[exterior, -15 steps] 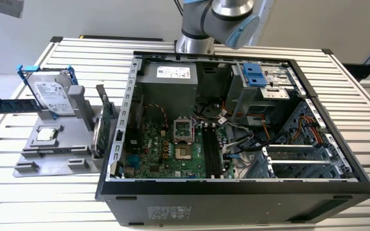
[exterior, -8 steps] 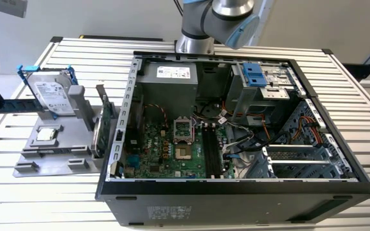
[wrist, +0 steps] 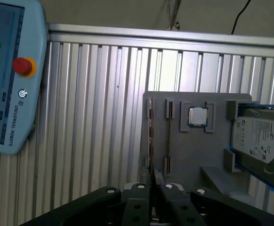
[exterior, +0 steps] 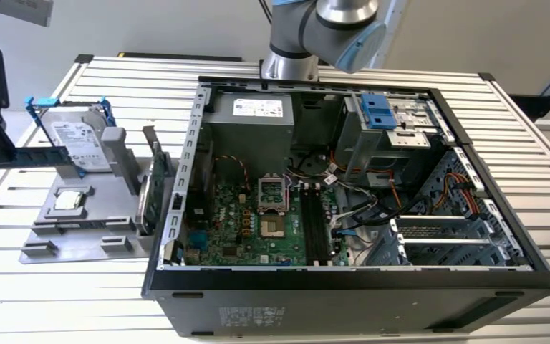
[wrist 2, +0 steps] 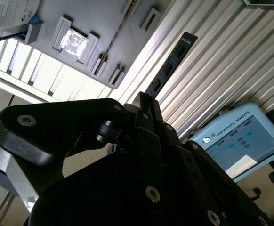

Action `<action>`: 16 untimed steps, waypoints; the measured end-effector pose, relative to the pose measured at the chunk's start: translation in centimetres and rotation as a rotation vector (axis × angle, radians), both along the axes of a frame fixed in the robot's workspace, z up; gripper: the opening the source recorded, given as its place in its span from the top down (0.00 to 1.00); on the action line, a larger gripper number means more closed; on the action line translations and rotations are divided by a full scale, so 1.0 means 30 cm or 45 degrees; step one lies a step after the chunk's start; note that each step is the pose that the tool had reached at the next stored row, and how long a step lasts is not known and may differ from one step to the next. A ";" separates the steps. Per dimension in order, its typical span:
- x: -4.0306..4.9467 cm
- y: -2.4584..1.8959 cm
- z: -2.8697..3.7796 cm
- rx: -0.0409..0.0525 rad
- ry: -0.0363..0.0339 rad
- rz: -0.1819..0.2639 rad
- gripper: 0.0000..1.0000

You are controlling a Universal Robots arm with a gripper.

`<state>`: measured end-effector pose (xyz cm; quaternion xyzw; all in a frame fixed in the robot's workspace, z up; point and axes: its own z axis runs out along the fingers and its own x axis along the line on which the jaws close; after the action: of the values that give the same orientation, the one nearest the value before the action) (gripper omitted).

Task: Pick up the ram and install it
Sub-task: 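Pick up the ram and move it above insertion slot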

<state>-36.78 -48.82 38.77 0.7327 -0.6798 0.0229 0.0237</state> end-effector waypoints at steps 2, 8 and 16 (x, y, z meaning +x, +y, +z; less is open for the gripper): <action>0.009 0.002 0.000 0.000 0.0000 0.000 1.00; 0.037 0.006 0.000 0.000 0.0006 0.000 1.00; 0.082 0.010 0.000 -0.001 0.0018 0.000 1.00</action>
<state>-34.32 -48.51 38.77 0.7327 -0.6797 0.0227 0.0244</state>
